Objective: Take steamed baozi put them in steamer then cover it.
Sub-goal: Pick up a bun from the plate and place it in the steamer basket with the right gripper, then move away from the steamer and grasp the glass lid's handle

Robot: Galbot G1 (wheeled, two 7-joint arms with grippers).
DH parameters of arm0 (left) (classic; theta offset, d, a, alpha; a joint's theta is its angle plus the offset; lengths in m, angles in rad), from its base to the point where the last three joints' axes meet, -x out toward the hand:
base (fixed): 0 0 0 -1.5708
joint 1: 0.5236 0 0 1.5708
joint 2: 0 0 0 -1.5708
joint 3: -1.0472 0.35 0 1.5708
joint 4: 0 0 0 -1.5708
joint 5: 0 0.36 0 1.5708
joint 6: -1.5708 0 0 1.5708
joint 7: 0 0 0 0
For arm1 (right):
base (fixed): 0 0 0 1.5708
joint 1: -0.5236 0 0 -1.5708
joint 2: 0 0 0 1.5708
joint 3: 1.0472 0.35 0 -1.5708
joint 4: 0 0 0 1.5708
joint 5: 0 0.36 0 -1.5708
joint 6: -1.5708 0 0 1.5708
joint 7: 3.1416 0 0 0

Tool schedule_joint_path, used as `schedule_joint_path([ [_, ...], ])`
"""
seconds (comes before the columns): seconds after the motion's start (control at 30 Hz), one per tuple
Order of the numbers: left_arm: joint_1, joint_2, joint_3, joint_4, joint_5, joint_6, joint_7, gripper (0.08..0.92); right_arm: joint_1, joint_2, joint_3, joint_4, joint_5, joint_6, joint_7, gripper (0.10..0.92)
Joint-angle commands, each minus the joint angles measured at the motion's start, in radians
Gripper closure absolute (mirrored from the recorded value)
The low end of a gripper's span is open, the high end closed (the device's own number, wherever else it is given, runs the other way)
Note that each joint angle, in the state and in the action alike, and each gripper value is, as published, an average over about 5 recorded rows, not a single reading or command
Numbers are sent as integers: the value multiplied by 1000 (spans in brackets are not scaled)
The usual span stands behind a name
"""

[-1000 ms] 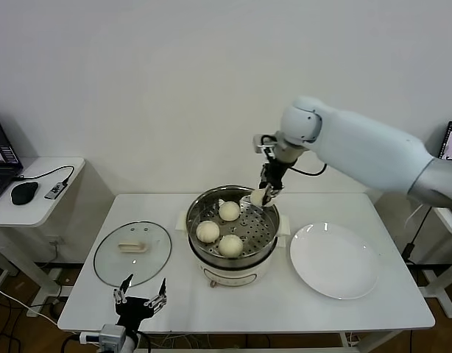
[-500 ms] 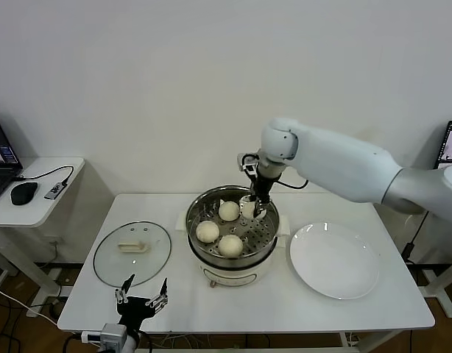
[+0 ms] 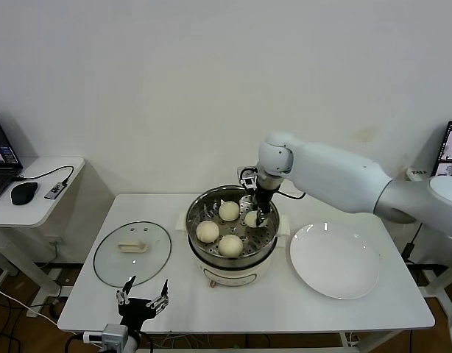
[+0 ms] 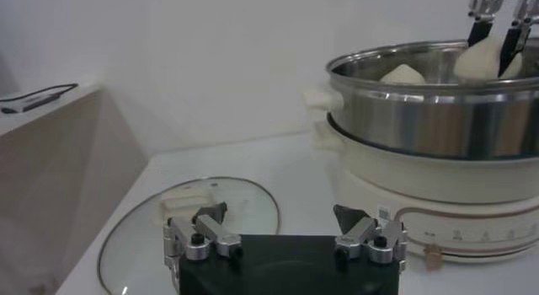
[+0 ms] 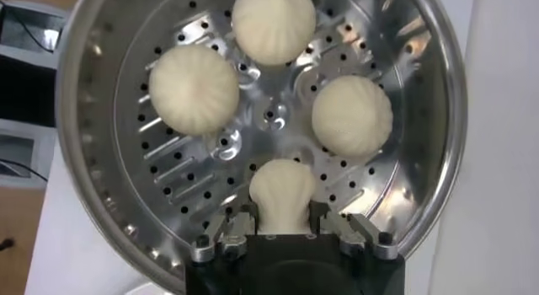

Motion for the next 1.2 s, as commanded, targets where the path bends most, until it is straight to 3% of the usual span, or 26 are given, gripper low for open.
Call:
schedule_joint_path([
  [0.03, 0, 0, 1, 2, 0, 0, 0, 177, -28, 3, 7, -5, -17, -5, 19, 624],
  [0.17, -1, -2, 3, 5, 1, 0, 0, 177, -25, -3, 7, 6, -3, 1, 23, 592],
  [0.43, 3, -4, 0, 6, 4, 0, -2, 177, 3, -56, 35, 50, 20, -1, 9, 389],
  [0.67, 16, -2, -2, -21, 5, 4, 2, 177, 40, -239, 151, 191, 71, -11, -4, 217],
  [0.77, 17, -2, -4, -15, -2, -7, -6, 177, 4, -332, 237, 250, 100, 1, 41, 205],
  [0.9, 11, -3, -5, 0, -30, -22, -35, 177, -120, -469, 441, 326, 187, 57, 176, 203],
  [1.07, -4, -2, -3, 0, -95, -18, -73, 177, -414, -623, 751, 474, 357, 123, 523, 203],
  [1.2, -24, -4, -4, 3, -98, -10, -88, 177, -713, -671, 1037, 595, 400, 177, 760, 203],
])
